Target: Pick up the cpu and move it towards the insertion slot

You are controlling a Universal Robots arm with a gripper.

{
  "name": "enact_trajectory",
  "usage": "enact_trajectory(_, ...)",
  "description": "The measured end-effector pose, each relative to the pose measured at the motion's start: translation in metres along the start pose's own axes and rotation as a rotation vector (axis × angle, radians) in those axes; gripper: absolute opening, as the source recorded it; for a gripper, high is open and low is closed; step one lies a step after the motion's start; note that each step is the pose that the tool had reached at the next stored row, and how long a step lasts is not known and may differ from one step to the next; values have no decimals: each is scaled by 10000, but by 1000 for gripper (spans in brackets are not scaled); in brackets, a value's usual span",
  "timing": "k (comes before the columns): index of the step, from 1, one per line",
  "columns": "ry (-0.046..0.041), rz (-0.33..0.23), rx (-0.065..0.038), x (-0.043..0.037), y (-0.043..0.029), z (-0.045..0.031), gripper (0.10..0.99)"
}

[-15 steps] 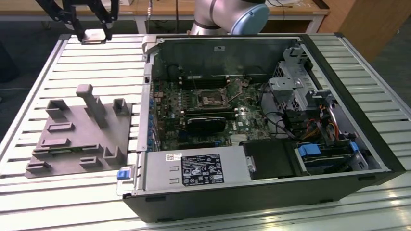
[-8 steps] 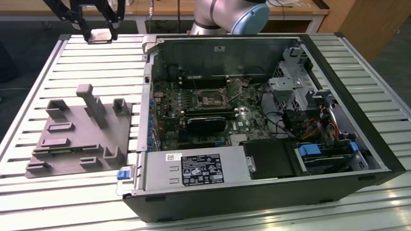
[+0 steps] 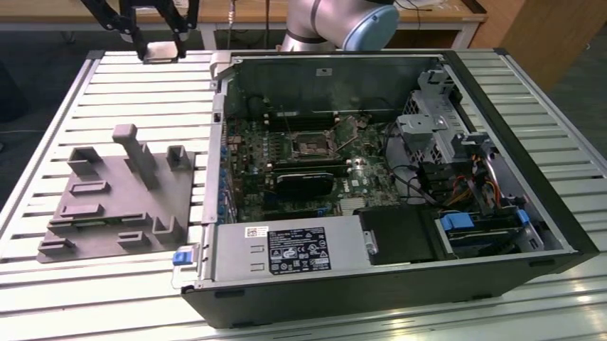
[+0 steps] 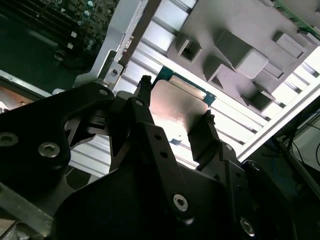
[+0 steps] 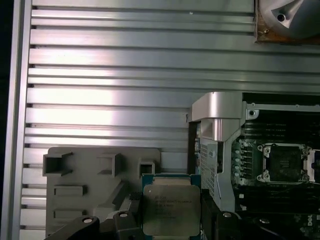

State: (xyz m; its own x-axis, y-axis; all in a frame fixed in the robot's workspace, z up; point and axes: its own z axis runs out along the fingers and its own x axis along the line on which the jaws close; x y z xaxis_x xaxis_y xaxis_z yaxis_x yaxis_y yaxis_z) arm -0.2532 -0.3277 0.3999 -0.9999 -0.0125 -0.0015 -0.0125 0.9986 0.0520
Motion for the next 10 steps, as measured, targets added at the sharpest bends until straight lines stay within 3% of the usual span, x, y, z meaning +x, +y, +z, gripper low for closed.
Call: enact_trajectory(10,1,1,0,-210,27,6,545)
